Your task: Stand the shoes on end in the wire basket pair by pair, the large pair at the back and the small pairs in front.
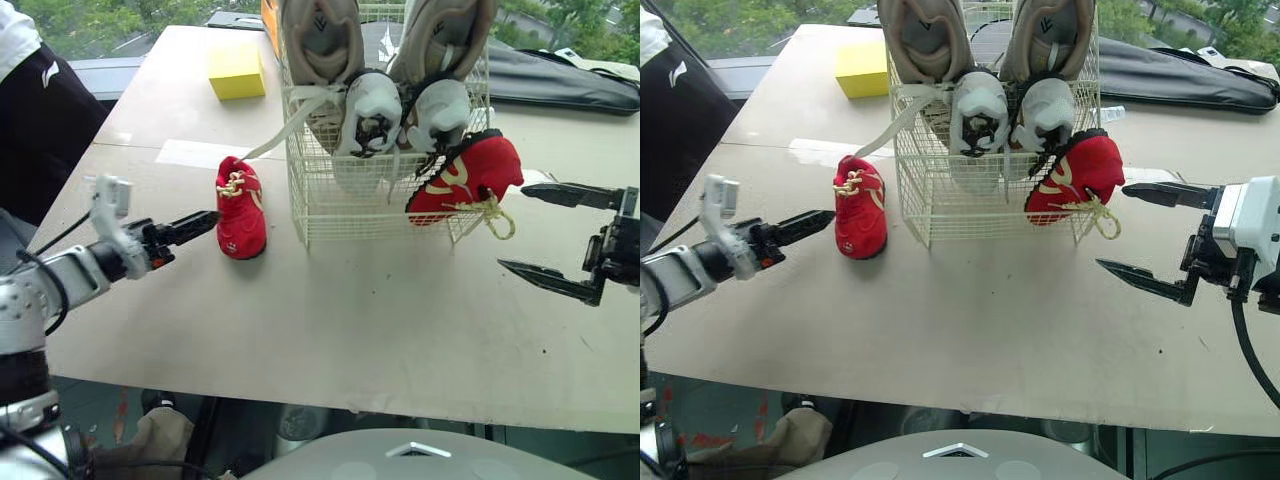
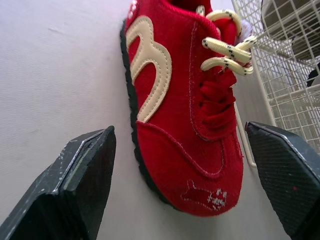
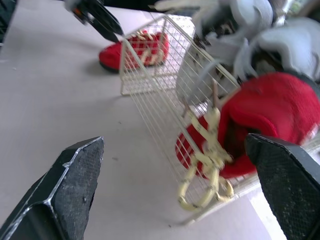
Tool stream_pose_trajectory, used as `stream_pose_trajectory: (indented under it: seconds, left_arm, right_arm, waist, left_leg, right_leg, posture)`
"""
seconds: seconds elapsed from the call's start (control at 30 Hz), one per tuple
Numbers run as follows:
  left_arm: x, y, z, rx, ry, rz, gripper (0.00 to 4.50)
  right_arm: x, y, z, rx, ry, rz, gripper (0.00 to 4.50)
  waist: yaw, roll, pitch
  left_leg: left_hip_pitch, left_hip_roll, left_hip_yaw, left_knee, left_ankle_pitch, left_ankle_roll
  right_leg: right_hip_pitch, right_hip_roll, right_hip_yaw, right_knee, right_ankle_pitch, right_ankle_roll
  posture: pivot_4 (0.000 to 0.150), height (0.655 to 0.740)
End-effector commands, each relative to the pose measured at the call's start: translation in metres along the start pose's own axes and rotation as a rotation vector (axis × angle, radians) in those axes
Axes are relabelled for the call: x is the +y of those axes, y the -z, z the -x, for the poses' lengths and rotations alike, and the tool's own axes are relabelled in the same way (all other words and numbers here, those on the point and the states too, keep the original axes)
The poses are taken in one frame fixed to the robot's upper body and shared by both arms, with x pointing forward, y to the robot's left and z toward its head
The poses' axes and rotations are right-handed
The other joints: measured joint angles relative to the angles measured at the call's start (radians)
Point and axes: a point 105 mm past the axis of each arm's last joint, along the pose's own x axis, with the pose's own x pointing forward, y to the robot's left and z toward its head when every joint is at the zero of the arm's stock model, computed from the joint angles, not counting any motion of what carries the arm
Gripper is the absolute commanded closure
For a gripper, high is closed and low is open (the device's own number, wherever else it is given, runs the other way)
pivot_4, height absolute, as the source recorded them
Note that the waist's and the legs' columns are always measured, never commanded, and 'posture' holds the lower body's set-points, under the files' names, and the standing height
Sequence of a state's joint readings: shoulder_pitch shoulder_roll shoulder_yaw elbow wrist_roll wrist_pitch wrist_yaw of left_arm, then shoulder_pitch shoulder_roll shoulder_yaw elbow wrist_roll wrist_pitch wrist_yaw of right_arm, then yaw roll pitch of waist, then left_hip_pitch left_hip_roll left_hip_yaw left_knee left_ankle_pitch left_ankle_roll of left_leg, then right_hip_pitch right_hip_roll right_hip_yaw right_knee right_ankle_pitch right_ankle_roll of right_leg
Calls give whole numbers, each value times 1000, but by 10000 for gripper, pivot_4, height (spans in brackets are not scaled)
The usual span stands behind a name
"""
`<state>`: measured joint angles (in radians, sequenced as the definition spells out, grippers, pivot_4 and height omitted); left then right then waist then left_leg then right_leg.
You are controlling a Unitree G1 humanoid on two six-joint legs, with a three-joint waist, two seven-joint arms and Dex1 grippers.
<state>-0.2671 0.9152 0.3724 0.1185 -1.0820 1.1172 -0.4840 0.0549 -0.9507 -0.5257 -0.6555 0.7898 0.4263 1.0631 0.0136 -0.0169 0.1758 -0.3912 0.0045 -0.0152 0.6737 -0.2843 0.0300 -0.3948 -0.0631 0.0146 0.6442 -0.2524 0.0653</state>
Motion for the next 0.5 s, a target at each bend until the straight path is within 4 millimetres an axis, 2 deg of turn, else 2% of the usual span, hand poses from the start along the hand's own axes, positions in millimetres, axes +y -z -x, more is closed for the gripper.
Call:
stream_pose_trajectory:
  seconds: [0.03,0.1,0.17,0.27,0.3,0.37,0.4,0.5]
  left_arm:
    - [8,-8,-13,32,-19,2,0]
    - [9,-7,-24,67,-12,9,0]
    - [13,1,-32,128,-15,15,5241]
    - [15,11,-36,178,12,10,16348]
    - [14,11,-36,169,24,18,22877]
    - [9,6,-34,133,68,41,32234]
    - [6,3,-32,108,91,52,35870]
    - [2,-3,-19,44,128,61,41706]
  right_arm:
    - [17,-30,-9,-64,-72,81,341]
    - [25,-37,-14,-84,-109,100,341]
    - [28,-41,-19,-94,-127,116,0]
    - [29,-44,-25,-116,-133,127,0]
    - [29,-43,-26,-118,-135,125,0]
    - [29,-42,-27,-120,-136,120,0]
    - [29,-42,-27,-121,-135,116,0]
    - [28,-40,-27,-125,-130,107,0]
  waist:
    - [-4,0,0]
    - [-3,0,0]
    - [-1,-1,0]
    - [0,-1,-1]
    - [0,-1,-1]
    - [2,-1,-1]
    - [2,-1,-1]
    - [-1,-1,-1]
  left_leg:
    - [-2,0,0,0,2,-3]
    - [-3,0,0,0,2,-4]
    - [-4,0,0,0,2,-4]
    - [-3,-1,0,0,2,-4]
    - [-3,-1,0,0,2,-4]
    - [-4,-1,0,1,2,-4]
    - [-4,-1,0,1,2,-3]
    - [-5,-1,-1,2,2,-3]
  right_leg:
    - [-2,0,0,1,0,0]
    - [-3,1,0,1,0,0]
    - [-3,1,0,1,0,0]
    - [-3,0,0,1,0,0]
    - [-3,0,0,1,0,0]
    - [-3,0,0,1,0,0]
    - [-3,-1,0,1,0,0]
    - [-3,-1,0,1,0,0]
  posture:
    - [1500,7400]
    - [1500,7400]
    - [1500,7400]
    - [1500,7400]
    - [1500,7400]
    - [1500,7400]
    - [1500,7400]
    - [1500,7400]
